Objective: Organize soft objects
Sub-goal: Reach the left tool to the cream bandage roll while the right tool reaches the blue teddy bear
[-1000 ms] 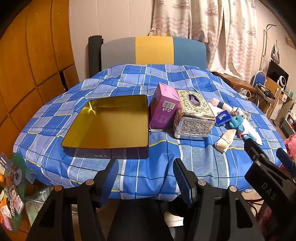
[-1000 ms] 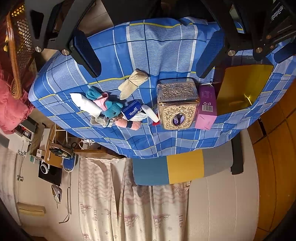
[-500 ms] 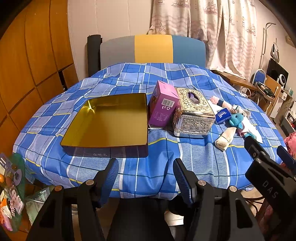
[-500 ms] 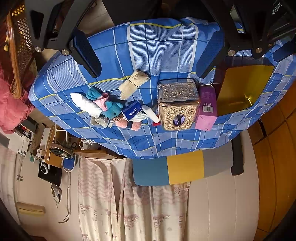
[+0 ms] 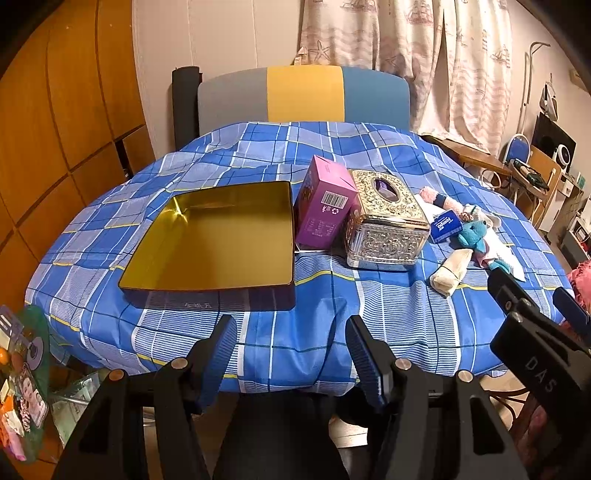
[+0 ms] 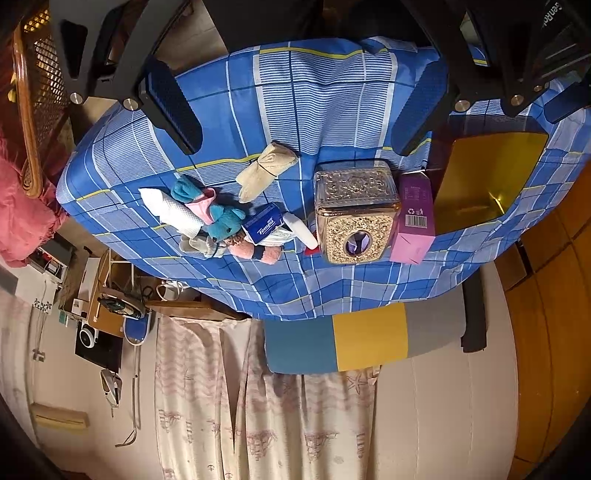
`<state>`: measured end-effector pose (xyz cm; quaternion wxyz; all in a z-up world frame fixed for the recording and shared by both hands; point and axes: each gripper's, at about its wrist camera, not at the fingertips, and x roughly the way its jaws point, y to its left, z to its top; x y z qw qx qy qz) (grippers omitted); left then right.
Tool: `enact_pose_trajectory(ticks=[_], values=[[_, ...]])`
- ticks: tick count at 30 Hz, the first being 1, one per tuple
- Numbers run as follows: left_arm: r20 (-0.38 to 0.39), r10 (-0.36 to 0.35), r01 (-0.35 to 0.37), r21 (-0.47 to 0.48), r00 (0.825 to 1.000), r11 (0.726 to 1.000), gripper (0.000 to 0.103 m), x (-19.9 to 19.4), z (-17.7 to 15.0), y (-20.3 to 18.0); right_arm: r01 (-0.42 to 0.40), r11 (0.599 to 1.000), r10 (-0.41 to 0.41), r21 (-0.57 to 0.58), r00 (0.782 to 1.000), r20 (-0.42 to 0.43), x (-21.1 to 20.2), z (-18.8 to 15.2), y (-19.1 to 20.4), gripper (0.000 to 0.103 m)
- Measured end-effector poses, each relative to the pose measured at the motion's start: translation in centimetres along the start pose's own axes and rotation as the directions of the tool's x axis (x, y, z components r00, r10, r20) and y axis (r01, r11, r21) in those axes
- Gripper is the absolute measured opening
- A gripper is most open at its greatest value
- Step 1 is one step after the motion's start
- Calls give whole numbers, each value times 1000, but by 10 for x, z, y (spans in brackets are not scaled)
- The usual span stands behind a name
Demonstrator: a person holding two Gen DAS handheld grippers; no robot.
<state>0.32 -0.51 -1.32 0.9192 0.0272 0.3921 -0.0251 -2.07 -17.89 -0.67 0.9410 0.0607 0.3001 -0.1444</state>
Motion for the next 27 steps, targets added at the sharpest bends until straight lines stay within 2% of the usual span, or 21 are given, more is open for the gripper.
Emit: enact_pose_trajectory(ticks=[15, 17, 19, 21, 23, 25, 27], values=[[-10, -11, 11, -9, 1000, 1000, 62, 7, 0, -2, 9, 1000, -9, 4, 1000, -19, 8, 0, -5, 103], [-28, -30, 29, -11, 999, 1000, 62, 14, 0, -3, 10, 1000, -10, 8, 999, -35, 14, 2, -10, 103], [-56, -80, 79, -11, 995, 997, 62, 22, 1, -4, 1, 999, 2, 39, 998, -68, 27, 4, -24, 103], [-82, -178, 177, -21, 981, 984, 62, 33, 0, -5, -38, 998, 44, 53, 992, -117, 42, 4, -35, 103], [-120, -286, 283, -45, 951, 958, 62, 46, -3, -8, -75, 995, 86, 70, 983, -165, 60, 0, -52, 103], [-154, -333, 328, -57, 930, 943, 62, 57, -6, -13, -61, 994, 79, 94, 976, -204, 76, -7, -74, 103], [-200, -338, 339, -33, 920, 940, 62, 68, -8, -24, -31, 990, 62, 138, 972, -226, 88, -14, -96, 103]])
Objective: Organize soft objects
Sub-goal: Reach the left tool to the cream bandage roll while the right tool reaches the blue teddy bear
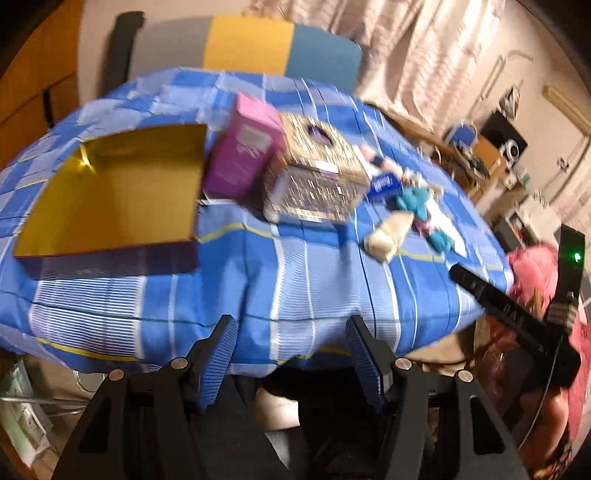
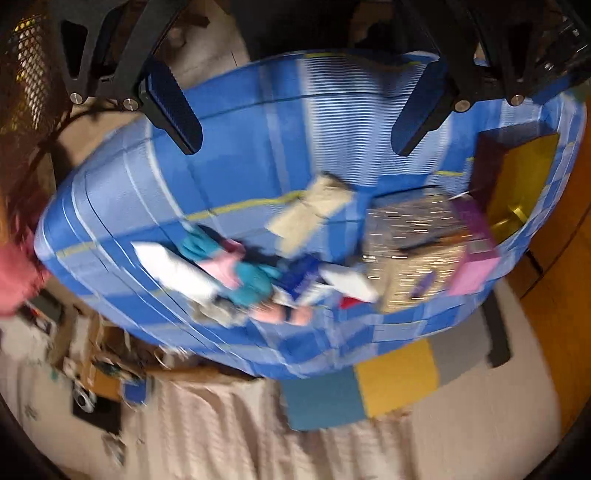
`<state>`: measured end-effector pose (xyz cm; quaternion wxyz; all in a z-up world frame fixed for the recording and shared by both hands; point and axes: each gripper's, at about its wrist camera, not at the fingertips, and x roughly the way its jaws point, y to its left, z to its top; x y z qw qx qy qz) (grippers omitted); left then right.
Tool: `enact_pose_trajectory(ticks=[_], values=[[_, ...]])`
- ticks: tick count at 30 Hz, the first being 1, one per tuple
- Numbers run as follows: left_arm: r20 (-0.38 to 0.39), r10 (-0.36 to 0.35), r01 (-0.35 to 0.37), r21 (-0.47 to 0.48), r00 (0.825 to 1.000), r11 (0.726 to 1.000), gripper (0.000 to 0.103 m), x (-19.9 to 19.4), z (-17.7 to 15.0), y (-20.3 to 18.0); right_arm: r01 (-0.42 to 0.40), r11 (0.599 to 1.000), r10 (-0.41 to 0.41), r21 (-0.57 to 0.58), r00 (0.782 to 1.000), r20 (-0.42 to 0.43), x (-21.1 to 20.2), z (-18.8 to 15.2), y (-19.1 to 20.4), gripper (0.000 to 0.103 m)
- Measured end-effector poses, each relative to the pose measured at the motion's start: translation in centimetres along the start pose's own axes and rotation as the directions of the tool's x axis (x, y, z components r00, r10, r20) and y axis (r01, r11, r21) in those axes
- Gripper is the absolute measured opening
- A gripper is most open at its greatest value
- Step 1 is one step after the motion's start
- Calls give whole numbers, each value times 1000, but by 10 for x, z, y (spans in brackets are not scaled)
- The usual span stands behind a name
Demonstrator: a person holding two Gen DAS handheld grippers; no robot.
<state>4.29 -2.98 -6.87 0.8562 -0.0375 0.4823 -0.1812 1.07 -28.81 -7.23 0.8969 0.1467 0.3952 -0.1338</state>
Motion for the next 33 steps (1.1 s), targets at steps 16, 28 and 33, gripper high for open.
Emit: enact_pose_trajectory(ticks=[16, 28, 33], values=[[-240, -213, 224, 22, 947, 974, 62, 75, -3, -38, 18, 990, -6, -139, 997, 83, 84, 87, -73, 102], [-234, -257, 277, 53, 938, 960, 61, 73, 2, -48, 11, 952, -15, -307, 1000, -9, 178, 124, -52, 91], [-239, -222, 247, 79, 945, 966, 61, 81, 8, -53, -26, 970, 10, -244, 998, -64, 196, 125, -56, 76]])
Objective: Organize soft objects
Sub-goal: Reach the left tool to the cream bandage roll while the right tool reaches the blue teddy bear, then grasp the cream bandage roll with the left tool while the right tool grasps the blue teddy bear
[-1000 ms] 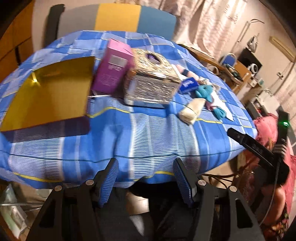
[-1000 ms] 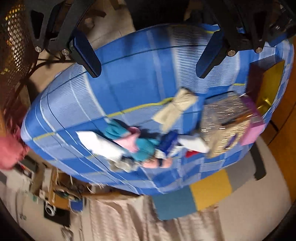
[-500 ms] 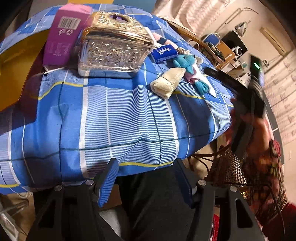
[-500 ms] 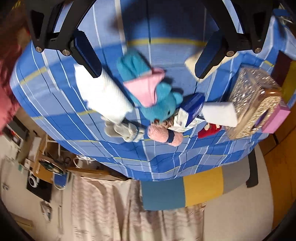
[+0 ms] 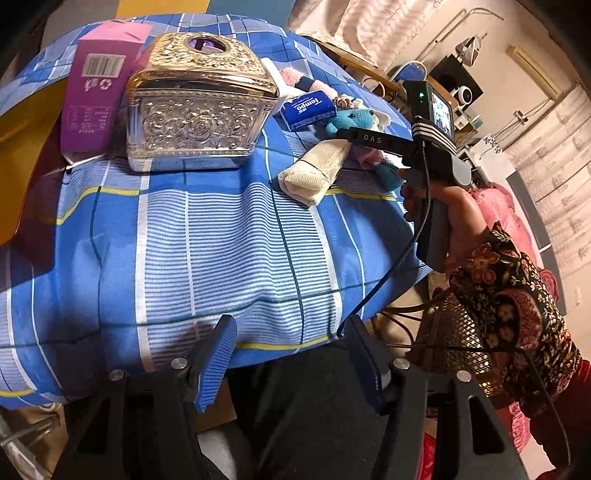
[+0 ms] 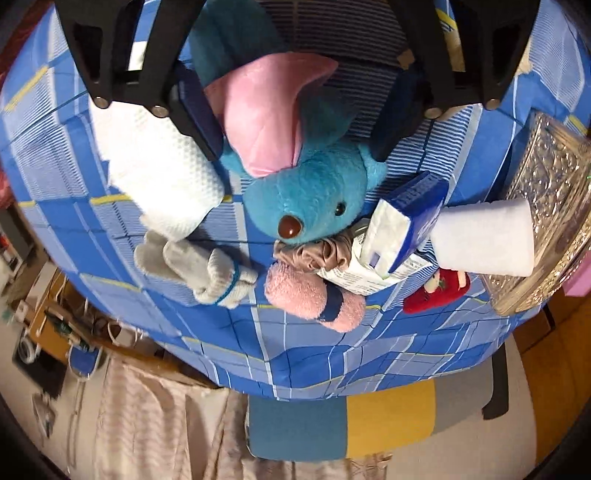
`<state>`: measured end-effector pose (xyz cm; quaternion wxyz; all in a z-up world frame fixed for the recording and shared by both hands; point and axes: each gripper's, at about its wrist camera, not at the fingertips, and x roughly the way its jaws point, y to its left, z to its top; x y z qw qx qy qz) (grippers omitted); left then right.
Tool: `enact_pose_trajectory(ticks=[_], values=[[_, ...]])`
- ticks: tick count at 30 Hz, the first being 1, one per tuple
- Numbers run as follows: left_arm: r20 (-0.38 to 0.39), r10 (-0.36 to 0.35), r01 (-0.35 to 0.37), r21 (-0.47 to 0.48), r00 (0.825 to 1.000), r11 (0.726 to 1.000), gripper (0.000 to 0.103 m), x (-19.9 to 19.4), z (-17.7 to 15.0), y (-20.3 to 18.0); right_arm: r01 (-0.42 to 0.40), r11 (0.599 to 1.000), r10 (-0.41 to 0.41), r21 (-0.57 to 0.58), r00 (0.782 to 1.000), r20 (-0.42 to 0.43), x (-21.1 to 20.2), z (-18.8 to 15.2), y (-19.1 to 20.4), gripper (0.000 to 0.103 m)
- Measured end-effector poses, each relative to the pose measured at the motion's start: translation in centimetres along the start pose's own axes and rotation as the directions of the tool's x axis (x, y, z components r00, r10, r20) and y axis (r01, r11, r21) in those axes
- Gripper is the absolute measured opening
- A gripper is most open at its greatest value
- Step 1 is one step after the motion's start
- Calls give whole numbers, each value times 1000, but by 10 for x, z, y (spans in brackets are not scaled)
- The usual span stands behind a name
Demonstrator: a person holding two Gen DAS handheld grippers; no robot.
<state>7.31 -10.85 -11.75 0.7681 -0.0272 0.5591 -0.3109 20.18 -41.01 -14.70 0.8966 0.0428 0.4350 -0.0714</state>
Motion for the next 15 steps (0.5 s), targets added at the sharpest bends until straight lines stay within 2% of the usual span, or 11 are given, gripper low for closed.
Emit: enact_pose_trajectory(ticks=[4, 5, 7, 8, 15], values=[[2, 25, -25, 27, 1000, 999, 61, 8, 9, -7, -14, 1000, 13, 19, 1000, 11, 1, -6, 0, 63], [3, 33, -33, 34, 999, 999, 61, 10, 11, -8, -25, 999, 25, 20, 1000, 15, -1, -8, -1, 55], [8, 51, -52, 50, 999, 997, 61, 15, 16, -12, -25, 999, 24, 22, 999, 24, -5, -10, -2, 47], [11, 63, -64, 59, 998, 996, 61, 17, 19, -14, -29, 999, 28, 33, 999, 28, -8, -12, -4, 38], [73, 147, -157, 153, 986, 976, 61, 35, 51, -38, -97, 981, 94, 169, 995, 25, -25, -22, -15, 35]])
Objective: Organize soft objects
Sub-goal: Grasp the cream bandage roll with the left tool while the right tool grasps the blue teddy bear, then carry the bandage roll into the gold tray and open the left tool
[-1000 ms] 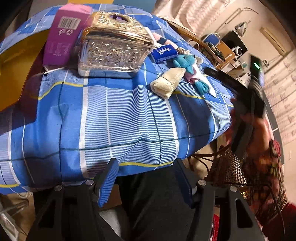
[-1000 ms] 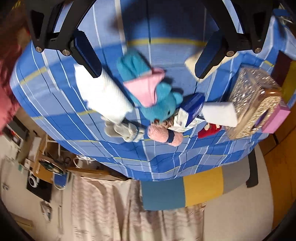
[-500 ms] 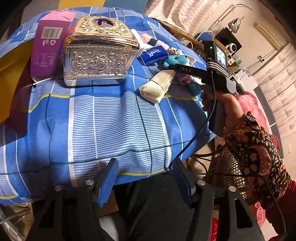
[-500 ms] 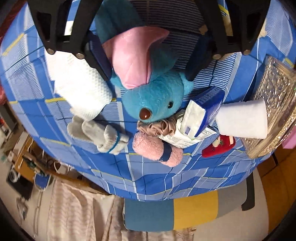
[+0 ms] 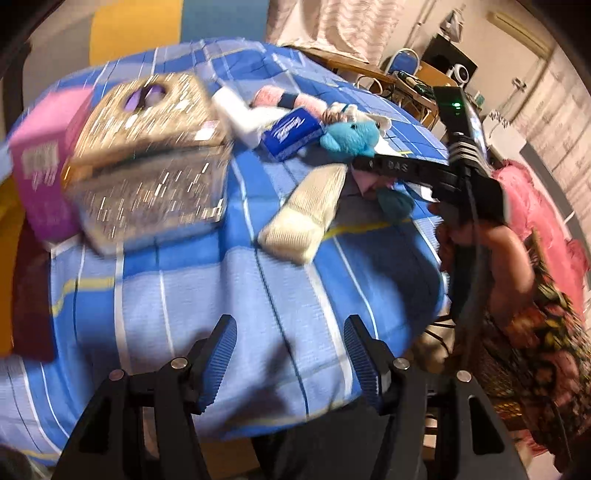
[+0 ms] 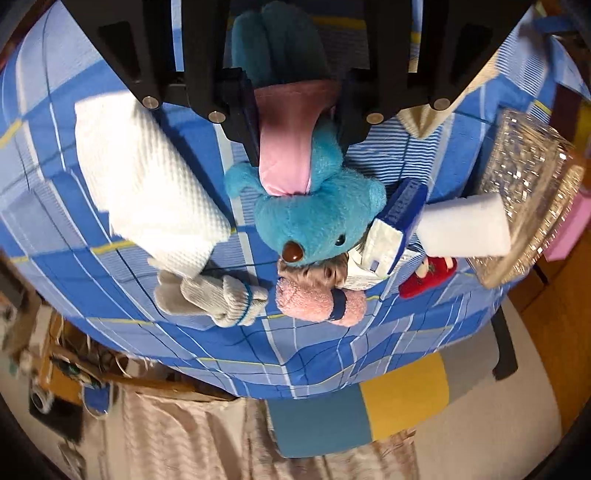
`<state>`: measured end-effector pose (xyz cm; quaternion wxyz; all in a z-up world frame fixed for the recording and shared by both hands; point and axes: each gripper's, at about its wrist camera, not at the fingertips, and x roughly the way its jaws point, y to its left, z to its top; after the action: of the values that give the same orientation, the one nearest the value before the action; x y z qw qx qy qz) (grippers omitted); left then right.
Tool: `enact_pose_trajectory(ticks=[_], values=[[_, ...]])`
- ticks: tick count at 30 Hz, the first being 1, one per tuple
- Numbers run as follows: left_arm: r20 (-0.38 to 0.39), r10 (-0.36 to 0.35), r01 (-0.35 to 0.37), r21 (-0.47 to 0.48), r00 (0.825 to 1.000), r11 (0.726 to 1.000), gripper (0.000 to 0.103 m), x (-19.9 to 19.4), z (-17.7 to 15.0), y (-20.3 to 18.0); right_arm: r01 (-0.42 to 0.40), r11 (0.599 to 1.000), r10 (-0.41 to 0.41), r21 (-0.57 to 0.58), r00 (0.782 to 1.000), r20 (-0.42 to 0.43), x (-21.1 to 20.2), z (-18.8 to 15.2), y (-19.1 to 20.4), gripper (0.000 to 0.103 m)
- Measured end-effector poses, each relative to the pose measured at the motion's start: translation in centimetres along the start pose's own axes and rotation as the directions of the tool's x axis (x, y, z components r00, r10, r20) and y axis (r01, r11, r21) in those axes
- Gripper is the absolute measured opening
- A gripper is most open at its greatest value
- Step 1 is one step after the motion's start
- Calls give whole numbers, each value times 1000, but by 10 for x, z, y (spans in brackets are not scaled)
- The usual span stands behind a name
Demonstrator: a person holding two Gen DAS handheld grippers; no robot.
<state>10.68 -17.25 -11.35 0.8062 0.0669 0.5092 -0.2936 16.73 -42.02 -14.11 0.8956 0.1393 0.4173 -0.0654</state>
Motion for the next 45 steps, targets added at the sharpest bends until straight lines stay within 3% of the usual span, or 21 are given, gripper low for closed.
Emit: enact_pose_trajectory(ticks=[5, 11, 17, 19, 22, 24, 27, 35, 45], values=[[40, 88, -92, 105, 995, 990, 62, 18, 27, -17, -7, 992, 17, 125, 997, -81, -18, -8, -8, 35], [64, 155, -165, 187, 986, 969, 63, 54, 61, -30, 76, 995, -67, 58, 988, -140, -35, -17, -14, 35], [2, 167, -163, 241, 986, 957, 63, 89, 71, -34, 57, 996, -44, 64, 982, -181, -25, -26, -19, 37], [-20, 138, -130, 225, 990, 966, 62, 96, 70, -32, 50, 997, -40, 51, 982, -184, -24, -26, -17, 38], [-11, 99, -95, 184, 995, 978, 51, 96, 69, -26, 41, 997, -29, 62, 982, -187, -22, -25, -19, 38], [-20, 90, -84, 189, 996, 978, 50, 94, 67, -26, 39, 997, -25, 69, 983, -184, -23, -25, -19, 38], [-24, 52, -46, 202, 998, 978, 47, 88, 62, -25, 48, 997, -37, 61, 984, -173, -23, -27, -16, 38], [70, -13, 3, 140, 997, 990, 45, 33, 37, -2, 83, 996, -79, 30, 989, -122, -28, -34, -9, 37], [181, 11, -2, -50, 984, 999, 45, -51, 27, 94, 90, 991, -79, 100, 991, -111, -37, -37, -8, 33]])
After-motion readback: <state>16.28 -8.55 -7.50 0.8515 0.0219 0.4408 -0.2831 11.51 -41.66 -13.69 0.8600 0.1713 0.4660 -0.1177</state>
